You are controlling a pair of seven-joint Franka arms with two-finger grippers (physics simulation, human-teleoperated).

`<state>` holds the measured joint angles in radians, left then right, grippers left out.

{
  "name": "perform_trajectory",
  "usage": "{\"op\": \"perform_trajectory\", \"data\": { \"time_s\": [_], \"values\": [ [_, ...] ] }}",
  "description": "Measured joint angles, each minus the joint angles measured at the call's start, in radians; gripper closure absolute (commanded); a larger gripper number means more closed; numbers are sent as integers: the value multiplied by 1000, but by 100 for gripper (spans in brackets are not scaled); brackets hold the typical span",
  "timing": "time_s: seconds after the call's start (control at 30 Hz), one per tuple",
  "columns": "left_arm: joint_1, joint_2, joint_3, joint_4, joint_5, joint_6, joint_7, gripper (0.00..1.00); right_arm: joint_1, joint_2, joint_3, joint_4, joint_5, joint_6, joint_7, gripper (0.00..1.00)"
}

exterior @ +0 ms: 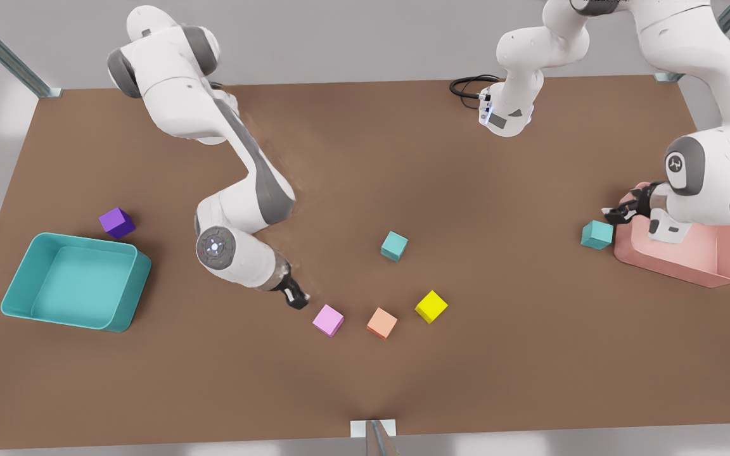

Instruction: Stack the two blue cubes on top of each other

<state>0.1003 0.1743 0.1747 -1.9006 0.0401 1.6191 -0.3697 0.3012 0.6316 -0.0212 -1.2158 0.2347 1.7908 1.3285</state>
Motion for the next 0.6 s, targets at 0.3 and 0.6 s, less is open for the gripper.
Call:
{"op": "perform_trajectory", "data": {
  "time_s": [0.3, 0.6],
  "values": [
    [18, 60, 31, -218, -90, 529, -287, 0, -276, -573, 10, -218, -345, -350, -557, 0],
    [34, 127, 28, -231, -128, 700, -468, 0, -248, -605, 16, -278, -380, -362, -902, 0]
  ]
}}
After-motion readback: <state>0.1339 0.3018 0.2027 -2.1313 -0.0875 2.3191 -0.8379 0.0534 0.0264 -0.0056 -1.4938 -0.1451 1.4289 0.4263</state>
